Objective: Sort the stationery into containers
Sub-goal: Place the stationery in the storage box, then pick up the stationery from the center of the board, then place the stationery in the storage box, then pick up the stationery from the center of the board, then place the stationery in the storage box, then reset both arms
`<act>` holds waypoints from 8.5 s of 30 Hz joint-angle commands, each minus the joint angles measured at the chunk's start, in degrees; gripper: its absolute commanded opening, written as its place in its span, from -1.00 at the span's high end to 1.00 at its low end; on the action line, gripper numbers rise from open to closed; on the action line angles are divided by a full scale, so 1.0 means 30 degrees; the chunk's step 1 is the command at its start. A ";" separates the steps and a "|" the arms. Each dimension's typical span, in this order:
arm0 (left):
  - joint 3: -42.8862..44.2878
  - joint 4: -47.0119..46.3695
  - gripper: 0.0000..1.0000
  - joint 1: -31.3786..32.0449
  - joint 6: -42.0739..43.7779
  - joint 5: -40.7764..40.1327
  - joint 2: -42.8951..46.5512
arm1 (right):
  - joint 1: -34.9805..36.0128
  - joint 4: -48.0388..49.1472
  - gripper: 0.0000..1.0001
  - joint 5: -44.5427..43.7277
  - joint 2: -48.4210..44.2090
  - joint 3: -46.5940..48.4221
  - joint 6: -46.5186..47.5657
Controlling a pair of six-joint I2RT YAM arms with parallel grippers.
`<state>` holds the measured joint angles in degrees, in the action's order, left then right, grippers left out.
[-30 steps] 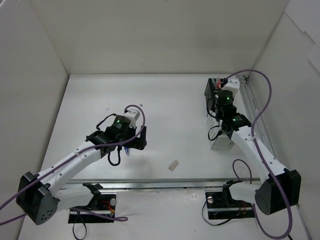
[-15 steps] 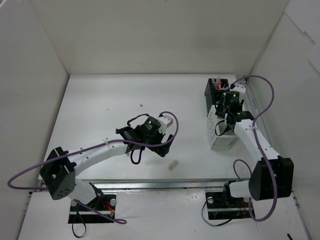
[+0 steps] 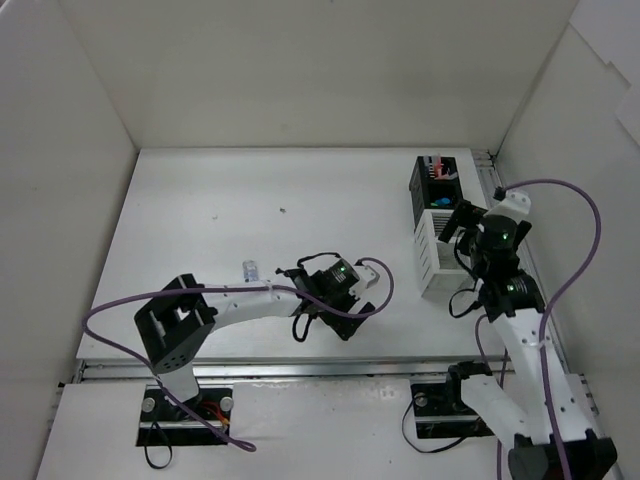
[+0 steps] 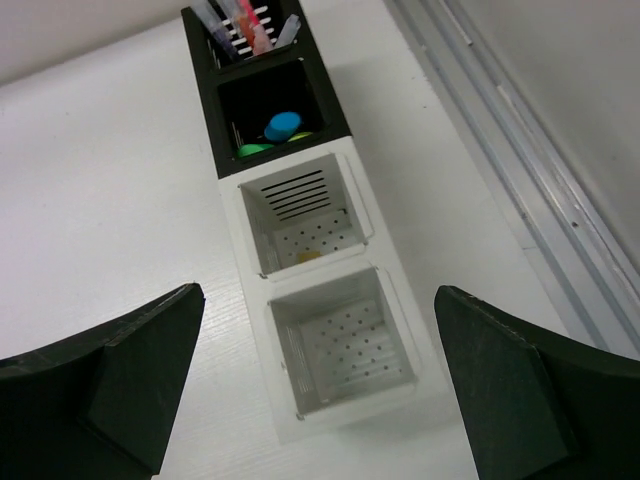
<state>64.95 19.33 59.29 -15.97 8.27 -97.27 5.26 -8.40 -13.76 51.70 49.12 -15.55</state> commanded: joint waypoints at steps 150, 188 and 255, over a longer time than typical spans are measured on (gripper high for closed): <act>-0.5009 1.4914 -0.99 -1.2116 -1.4600 -1.0726 2.7063 | 1.7203 -0.7277 0.04 1.2732 3.0988 2.4494 3.8436; -0.5681 1.2748 -0.99 -1.2116 -1.3575 -1.0053 2.7651 | 1.1582 1.7597 1.00 0.0463 1.0987 0.2118 0.6890; -0.3925 0.8642 -0.99 -1.2116 -1.0584 -1.0872 2.1086 | -0.0141 -0.1972 -0.96 0.2711 -0.8091 -0.2576 0.0847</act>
<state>49.76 43.66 23.22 -48.14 -21.17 -34.15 4.56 -13.82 -7.09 28.97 41.01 -12.40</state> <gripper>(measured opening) 0.996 0.979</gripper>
